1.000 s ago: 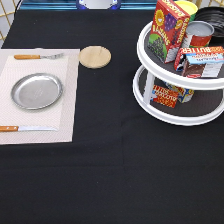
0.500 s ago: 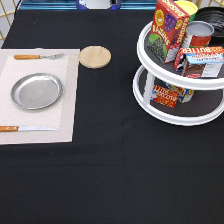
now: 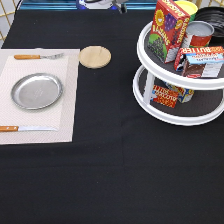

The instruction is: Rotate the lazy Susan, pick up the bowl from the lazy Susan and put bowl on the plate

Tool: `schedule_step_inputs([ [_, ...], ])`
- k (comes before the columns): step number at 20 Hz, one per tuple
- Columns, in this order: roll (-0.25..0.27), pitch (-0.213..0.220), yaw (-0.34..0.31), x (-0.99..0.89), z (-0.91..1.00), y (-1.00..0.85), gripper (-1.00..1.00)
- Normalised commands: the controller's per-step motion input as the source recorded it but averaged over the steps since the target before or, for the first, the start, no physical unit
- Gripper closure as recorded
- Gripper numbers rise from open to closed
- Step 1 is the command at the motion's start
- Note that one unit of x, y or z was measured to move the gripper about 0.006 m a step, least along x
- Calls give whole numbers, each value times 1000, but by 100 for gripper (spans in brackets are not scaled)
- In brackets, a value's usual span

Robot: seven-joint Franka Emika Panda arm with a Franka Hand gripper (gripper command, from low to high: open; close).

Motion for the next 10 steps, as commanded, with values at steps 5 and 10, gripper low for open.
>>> schedule_step_inputs([
  [5,218,-56,-83,178,-308,10,-100],
  [10,118,-3,-183,134,-352,24,-100],
])
